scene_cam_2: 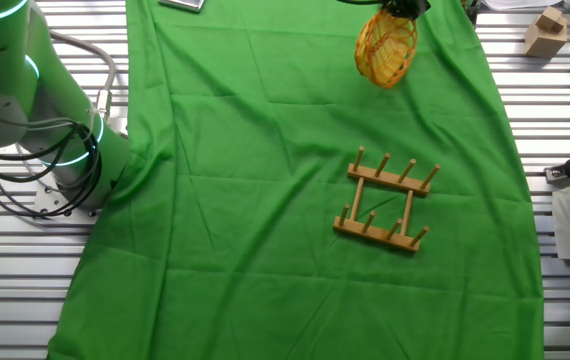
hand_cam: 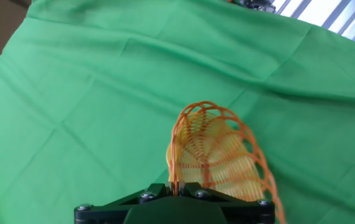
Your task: Take the dish off the dish rack
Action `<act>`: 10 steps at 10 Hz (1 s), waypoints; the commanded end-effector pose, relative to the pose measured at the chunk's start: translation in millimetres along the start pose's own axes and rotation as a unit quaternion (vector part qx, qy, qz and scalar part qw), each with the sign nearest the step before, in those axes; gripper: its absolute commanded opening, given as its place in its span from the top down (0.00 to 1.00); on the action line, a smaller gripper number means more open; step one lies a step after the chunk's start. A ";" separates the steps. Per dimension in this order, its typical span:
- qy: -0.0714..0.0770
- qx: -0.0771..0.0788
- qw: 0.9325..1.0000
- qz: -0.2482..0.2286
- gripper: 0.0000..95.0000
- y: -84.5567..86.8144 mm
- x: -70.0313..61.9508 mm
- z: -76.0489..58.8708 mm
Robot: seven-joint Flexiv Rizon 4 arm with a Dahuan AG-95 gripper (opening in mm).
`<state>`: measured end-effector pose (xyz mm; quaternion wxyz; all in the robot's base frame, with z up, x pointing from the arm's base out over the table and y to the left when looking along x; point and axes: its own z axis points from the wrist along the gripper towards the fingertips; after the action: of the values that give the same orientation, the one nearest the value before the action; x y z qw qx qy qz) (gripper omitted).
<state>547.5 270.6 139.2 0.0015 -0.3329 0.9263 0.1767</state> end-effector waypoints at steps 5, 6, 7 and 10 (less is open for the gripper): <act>0.003 0.005 1.000 -0.002 1.00 -1.4 -0.7 4.3; 0.003 0.007 1.000 -0.002 1.00 -1.4 -0.7 4.6; 0.002 0.009 1.000 -0.005 1.00 -1.7 -0.6 5.4; 0.005 0.015 1.000 -0.006 1.00 -2.5 -0.2 7.9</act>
<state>547.6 271.1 130.3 0.0034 -0.3392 0.9270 0.1598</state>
